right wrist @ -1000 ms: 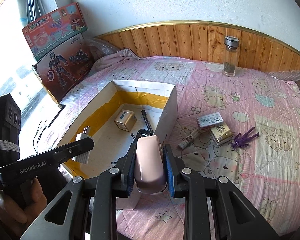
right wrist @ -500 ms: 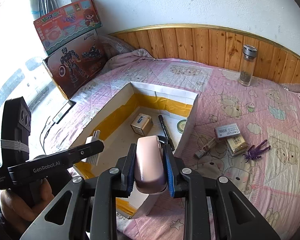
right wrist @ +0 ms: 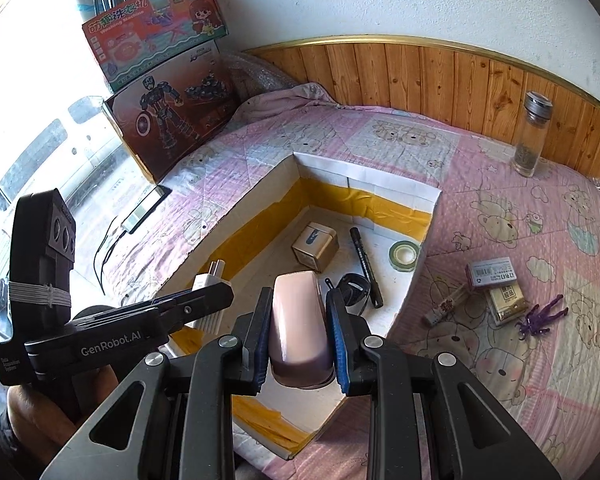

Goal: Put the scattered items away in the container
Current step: 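Lower the white charger and pink stapler into the box with both grippers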

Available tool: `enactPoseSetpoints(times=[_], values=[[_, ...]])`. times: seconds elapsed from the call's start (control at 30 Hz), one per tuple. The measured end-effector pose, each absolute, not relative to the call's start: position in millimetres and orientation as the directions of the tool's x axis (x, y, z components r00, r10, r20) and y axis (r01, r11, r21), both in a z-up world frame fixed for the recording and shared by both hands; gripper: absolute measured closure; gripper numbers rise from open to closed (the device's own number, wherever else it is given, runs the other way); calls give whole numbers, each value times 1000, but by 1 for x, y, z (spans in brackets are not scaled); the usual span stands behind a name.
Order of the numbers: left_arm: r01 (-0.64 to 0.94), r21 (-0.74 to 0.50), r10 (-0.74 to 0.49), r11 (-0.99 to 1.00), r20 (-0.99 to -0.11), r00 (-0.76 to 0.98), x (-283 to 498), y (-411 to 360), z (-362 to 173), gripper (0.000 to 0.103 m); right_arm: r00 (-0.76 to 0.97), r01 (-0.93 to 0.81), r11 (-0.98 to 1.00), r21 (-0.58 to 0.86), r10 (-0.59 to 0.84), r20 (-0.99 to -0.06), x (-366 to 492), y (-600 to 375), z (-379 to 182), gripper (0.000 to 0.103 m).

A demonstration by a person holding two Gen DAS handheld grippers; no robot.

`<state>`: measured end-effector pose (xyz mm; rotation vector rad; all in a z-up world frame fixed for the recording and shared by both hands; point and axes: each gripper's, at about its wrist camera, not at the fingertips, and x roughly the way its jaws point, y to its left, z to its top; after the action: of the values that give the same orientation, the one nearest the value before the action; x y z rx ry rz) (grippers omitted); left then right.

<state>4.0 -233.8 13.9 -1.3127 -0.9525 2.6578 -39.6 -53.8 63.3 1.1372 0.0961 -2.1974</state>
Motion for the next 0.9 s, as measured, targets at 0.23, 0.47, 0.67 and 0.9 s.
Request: enactPoseSetpoints(times=[0.23, 0.47, 0.67, 0.9], values=[[258, -534, 277, -805, -723, -633, 0, -242, 7, 72, -368, 601, -764, 237, -527, -766, -50, -72, 57, 76], [276, -536, 276, -798, -732, -623, -4, -248, -1, 72, -320, 617, -745, 254, -533, -784, -62, -89, 48, 76], [293, -534, 269, -793, -739, -618, -6, -254, -6, 72, -270, 615, -736, 282, -533, -802, -75, -103, 36, 76], [312, -527, 261, -791, -751, -606, -8, -259, -11, 72, -216, 616, -728, 301, -524, -824, -88, -121, 22, 76]])
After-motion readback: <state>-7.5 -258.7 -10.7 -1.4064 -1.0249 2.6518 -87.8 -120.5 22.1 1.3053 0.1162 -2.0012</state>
